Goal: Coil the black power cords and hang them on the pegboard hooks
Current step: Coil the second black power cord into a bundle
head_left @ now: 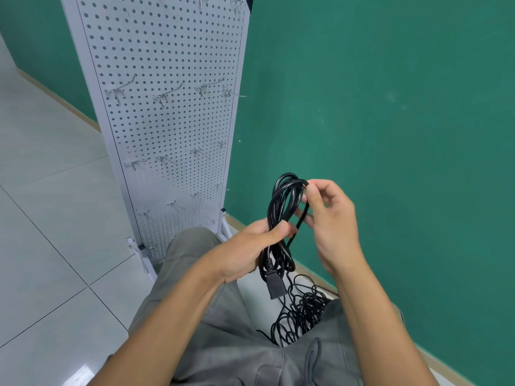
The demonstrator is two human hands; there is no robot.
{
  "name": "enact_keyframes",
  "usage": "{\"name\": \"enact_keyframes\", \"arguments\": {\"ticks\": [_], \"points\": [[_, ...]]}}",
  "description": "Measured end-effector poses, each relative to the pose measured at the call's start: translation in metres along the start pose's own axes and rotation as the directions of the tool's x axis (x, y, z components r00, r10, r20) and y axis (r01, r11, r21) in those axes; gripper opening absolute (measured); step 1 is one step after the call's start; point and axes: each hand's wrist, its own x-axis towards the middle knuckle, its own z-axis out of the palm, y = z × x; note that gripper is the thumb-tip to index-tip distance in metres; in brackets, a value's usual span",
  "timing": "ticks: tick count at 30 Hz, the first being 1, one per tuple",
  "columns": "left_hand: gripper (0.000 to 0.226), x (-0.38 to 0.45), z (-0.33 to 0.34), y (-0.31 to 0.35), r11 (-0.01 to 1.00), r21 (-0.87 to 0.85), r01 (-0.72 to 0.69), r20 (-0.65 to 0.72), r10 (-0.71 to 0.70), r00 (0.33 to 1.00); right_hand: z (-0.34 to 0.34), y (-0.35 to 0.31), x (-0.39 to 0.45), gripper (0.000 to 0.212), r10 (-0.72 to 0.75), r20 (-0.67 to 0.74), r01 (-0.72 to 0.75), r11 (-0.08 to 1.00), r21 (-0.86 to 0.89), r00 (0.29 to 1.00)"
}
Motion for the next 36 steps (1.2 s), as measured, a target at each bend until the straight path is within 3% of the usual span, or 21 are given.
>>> {"name": "enact_keyframes", "arguments": {"ticks": [2,6,11,19,22,25,28,31,33,36], "points": [[0.041,0.0,-0.003,0.0,0.998,0.058,0.001,0.013,-0.002,1.0,0.003,-0.001,-0.002,0.004,0.025,0.004,-0.025,0.999,0.027,1.0],[0.025,-0.002,-0.001,0.001,1.0,-0.009,0.006,0.062,-0.005,0.998,0.003,-0.008,-0.001,0.015,0.139,0.097,-0.15,0.982,0.115,0.986],[0.048,-0.003,0.001,-0.002,1.0,-0.021,-0.009,0.116,0.011,0.993,-0.002,-0.01,0.002,0.011,0.136,0.137,-0.152,0.982,0.112,0.981],[0.033,-0.001,0.002,-0.007,0.992,-0.126,-0.01,0.117,0.024,0.993,-0.009,-0.005,0.013,0.011,0.111,0.133,-0.126,0.986,0.111,0.985],[0.028,0.001,0.001,-0.007,0.977,-0.204,-0.063,0.11,0.087,0.99,-0.009,0.004,0.011,0.025,0.13,0.235,-0.168,0.974,0.149,0.963],[0.032,0.003,-0.007,-0.003,0.955,-0.27,-0.126,0.04,0.141,0.989,-0.007,0.026,-0.002,0.046,0.218,0.345,-0.261,0.962,0.082,0.913],[0.03,0.002,-0.021,0.006,0.906,-0.373,-0.199,-0.078,0.183,0.98,-0.005,0.066,-0.015,0.071,0.331,0.421,-0.307,0.944,-0.126,0.844],[0.027,0.002,-0.035,0.015,0.849,-0.442,-0.288,-0.234,0.201,0.951,-0.006,0.097,-0.026,0.079,0.441,0.443,-0.305,0.887,-0.346,0.78],[0.026,0.002,-0.044,0.02,0.813,-0.458,-0.36,-0.328,0.222,0.918,-0.009,0.11,-0.031,0.07,0.462,0.438,-0.27,0.86,-0.432,0.771],[0.025,0.002,-0.056,0.022,0.797,-0.413,-0.44,-0.466,0.23,0.854,-0.013,0.115,-0.034,0.031,0.441,0.421,-0.226,0.854,-0.469,0.793]]}}
